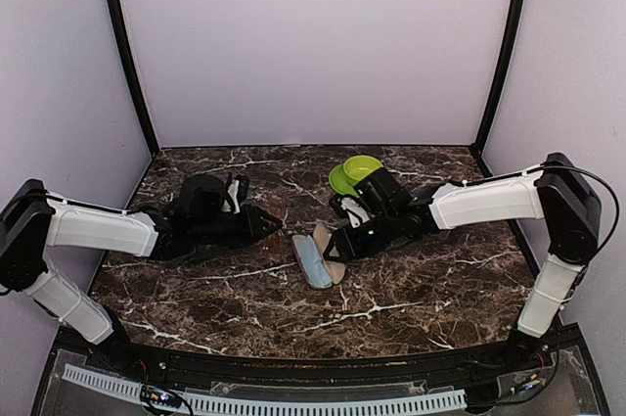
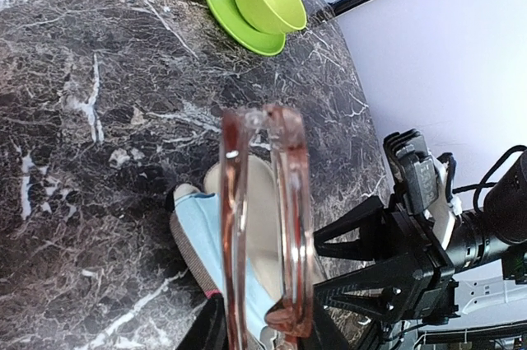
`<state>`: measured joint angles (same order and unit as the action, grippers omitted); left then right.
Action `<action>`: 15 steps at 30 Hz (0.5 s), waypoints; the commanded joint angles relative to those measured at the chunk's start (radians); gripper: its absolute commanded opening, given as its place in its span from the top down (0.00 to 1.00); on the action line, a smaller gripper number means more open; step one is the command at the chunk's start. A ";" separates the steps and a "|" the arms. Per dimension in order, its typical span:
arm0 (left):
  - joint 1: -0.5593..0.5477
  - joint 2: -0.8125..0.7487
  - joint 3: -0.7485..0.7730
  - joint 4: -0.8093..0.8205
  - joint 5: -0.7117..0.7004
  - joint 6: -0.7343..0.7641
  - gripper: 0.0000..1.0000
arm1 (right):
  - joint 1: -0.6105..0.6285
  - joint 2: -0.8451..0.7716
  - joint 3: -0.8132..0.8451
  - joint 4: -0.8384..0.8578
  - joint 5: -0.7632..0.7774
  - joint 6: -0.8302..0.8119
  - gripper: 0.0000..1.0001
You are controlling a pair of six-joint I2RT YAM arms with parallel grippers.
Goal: Organize the sunglasses
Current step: Place the sunglasses in the sunglasses case.
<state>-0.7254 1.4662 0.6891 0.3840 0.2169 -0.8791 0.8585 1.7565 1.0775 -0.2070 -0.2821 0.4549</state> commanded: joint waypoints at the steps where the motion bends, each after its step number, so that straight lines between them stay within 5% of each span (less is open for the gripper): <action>1: -0.020 0.041 0.059 0.072 0.020 -0.048 0.73 | 0.010 -0.022 -0.026 0.056 0.024 0.034 0.46; 15: -0.074 0.208 0.141 0.112 0.027 -0.135 0.71 | 0.019 -0.018 -0.047 0.115 0.007 0.063 0.46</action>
<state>-0.7834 1.6577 0.7807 0.4660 0.2295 -0.9901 0.8673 1.7557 1.0416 -0.1444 -0.2695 0.5068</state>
